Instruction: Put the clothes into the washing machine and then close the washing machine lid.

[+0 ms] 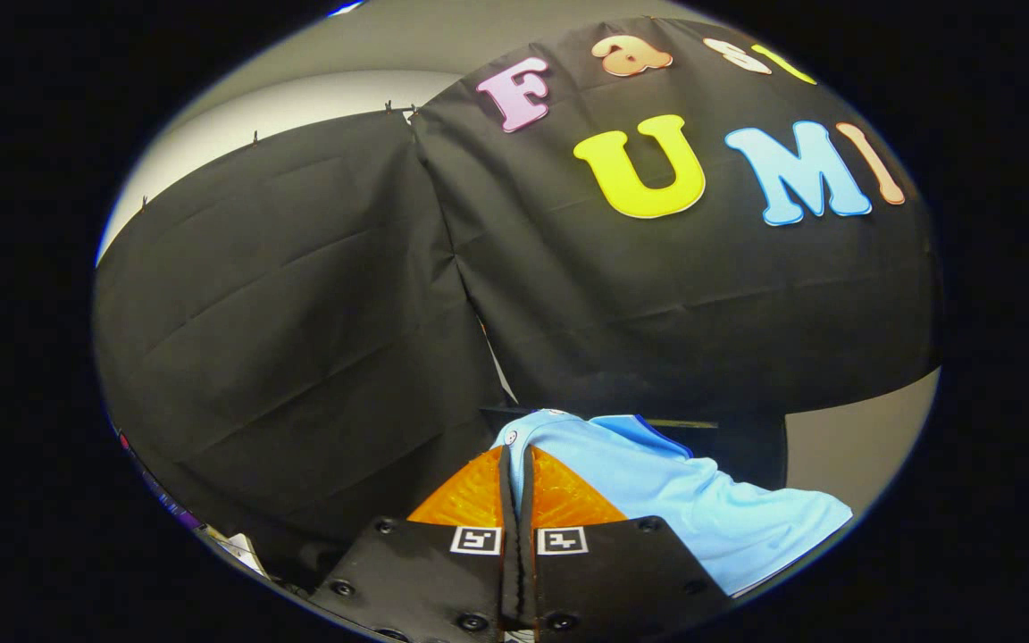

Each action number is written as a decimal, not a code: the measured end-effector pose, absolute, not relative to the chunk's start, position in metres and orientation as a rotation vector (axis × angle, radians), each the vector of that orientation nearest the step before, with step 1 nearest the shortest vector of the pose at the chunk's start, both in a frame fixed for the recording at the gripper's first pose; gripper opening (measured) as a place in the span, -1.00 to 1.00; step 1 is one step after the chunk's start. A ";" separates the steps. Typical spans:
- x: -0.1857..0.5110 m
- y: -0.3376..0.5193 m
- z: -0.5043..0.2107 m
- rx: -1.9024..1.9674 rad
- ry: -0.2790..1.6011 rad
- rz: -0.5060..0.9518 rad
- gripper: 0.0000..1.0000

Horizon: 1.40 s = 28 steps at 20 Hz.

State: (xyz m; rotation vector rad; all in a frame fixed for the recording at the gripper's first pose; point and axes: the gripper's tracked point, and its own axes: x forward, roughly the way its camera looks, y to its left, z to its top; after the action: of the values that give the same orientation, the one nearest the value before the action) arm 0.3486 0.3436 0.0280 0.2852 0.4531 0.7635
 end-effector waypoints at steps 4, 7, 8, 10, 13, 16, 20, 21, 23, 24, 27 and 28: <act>0.348 0.371 0.008 0.249 0.475 0.782 -0.98; 0.348 0.386 -0.014 0.208 0.506 0.780 -0.98; 0.348 0.390 -0.022 0.190 0.518 0.780 -0.98; 0.348 0.398 -0.038 0.170 0.539 0.779 -0.98; 0.349 0.410 -0.062 0.132 0.559 0.769 -0.98; 0.351 0.418 -0.090 0.065 0.583 0.751 -0.98; 0.353 0.425 -0.140 0.047 0.642 0.709 -0.98; 0.355 0.425 -0.149 0.044 0.651 0.691 -0.98; 0.355 0.427 -0.166 0.047 0.670 0.665 -0.98; 0.354 0.428 -0.174 0.050 0.675 0.650 -0.98; 0.359 0.430 -0.193 0.062 0.693 0.600 -0.98; 0.360 0.430 -0.198 0.068 0.702 0.589 -0.98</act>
State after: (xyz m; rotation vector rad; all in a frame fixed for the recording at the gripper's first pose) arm 0.3602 0.4304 -0.1979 0.0681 0.7023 0.5888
